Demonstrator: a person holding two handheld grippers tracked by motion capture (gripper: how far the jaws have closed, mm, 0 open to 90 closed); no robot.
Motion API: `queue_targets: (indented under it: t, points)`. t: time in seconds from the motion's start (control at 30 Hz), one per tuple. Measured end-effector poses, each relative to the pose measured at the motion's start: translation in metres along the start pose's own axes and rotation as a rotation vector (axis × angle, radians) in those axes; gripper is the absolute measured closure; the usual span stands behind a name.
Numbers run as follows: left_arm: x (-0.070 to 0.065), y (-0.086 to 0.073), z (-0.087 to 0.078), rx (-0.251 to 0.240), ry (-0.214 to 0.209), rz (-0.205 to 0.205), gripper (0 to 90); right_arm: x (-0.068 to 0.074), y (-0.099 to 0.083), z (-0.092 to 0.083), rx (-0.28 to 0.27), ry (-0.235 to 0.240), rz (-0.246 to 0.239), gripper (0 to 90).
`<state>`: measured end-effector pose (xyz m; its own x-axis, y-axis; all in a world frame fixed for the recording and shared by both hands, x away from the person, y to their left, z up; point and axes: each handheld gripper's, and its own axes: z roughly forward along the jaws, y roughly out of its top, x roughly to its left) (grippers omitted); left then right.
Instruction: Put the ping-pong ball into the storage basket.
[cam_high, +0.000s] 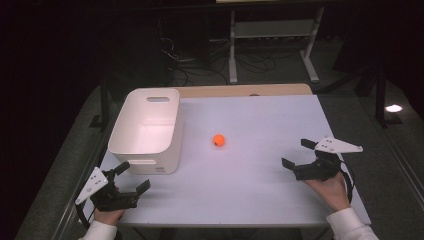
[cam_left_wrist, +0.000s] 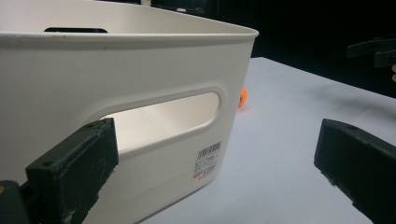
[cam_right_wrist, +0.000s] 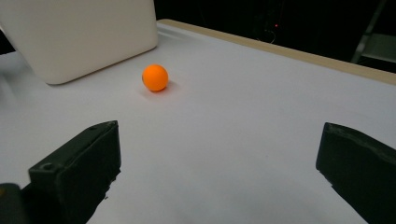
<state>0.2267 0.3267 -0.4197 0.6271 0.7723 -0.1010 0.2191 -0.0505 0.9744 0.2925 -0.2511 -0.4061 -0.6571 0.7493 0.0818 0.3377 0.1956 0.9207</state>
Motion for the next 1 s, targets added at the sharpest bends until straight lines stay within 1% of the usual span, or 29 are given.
queue_targets:
  t: [0.03, 0.13, 0.17, 0.2, 0.27, 0.37, 0.47, 0.63, 0.8, 0.83, 0.93, 1.0]
  points:
    - [0.0, 0.0, 0.0, 0.0, 0.0, -0.002, 0.0, 0.001, 0.002, 0.002, 0.008, 0.004, -0.015, 0.0]
    - [0.0, 0.0, 0.0, -0.001, -0.001, -0.003, 0.0, 0.002, 0.005, 0.003, 0.013, 0.018, -0.022, 0.0]
    - [0.0, 0.0, 0.0, 0.002, 0.001, -0.003, 0.0, 0.002, 0.007, 0.004, 0.019, 0.032, -0.026, 0.0]
    - [-0.001, 0.0, 0.0, 0.001, 0.003, -0.006, 0.0, 0.002, 0.008, 0.005, 0.016, 0.038, -0.025, 0.0]
    - [-0.001, 0.0, 0.0, -0.006, 0.005, -0.012, 0.0, 0.002, 0.009, 0.007, 0.027, 0.047, -0.028, 0.0]
    - [-0.002, 0.0, 0.0, -0.009, 0.006, -0.013, 0.0, 0.003, 0.012, 0.008, 0.04, 0.055, -0.029, 0.0]
    - [-0.002, 0.0, 0.0, -0.009, 0.005, -0.011, 0.0, 0.003, 0.015, 0.009, 0.038, 0.057, -0.044, 0.0]
    - [-0.002, 0.0, 0.0, -0.006, 0.003, -0.01, 0.0, 0.003, 0.02, 0.009, 0.045, 0.057, -0.047, 0.0]
    - [-0.002, 0.0, -0.001, -0.006, 0.003, -0.008, 0.0, 0.004, 0.027, 0.011, 0.05, 0.067, -0.065, 0.0]
    - [-0.002, 0.0, -0.001, -0.006, 0.004, -0.009, 0.0, 0.005, 0.028, 0.012, 0.053, 0.072, -0.062, 0.0]
    - [-0.002, 0.0, -0.001, -0.005, 0.004, -0.008, 0.0, 0.005, 0.032, 0.016, 0.07, 0.081, -0.078, 0.0]
    - [-0.002, 0.0, -0.001, -0.005, 0.004, -0.007, 0.0, 0.005, 0.033, 0.018, 0.068, 0.083, -0.082, 0.0]
